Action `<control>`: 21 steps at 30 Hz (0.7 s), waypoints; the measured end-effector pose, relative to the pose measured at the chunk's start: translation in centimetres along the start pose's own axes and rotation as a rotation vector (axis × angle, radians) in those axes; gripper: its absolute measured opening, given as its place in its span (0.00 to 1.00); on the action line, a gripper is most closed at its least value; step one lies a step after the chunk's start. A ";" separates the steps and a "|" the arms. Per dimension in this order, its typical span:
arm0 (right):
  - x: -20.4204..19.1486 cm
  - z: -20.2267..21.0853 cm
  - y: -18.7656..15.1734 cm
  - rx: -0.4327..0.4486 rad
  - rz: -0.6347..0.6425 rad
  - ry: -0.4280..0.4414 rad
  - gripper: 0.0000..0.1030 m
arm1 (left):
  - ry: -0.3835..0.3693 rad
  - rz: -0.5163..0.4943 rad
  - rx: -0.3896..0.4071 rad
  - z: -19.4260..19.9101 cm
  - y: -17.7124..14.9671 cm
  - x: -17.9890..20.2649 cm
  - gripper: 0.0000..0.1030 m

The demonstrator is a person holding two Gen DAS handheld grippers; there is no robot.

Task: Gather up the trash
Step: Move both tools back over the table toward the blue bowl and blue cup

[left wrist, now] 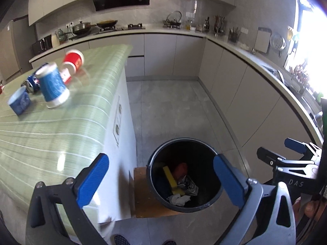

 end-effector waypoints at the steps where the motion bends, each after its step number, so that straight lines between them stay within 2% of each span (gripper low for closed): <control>1: -0.3 0.3 0.0 0.002 -0.002 0.005 1.00 | -0.002 0.005 0.007 0.5 0.1 -0.4 1.00; 12: -4.8 4.4 0.6 0.065 0.025 0.040 1.00 | 0.044 0.024 0.067 4.7 -0.2 -4.3 1.00; 21: -9.0 5.9 1.1 0.090 0.093 0.088 1.00 | 0.112 0.096 0.105 7.4 -0.6 -10.2 1.00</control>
Point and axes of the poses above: each gripper's, at about its wrist camera, not at the fingertips, and z roughly against the way its jaws point, x to its right, y to its top, the point moved 9 cm from there along -z, roughly the way its jaws point, and after that the axes turned 12 degrees about -x, right-handed, at the moved point
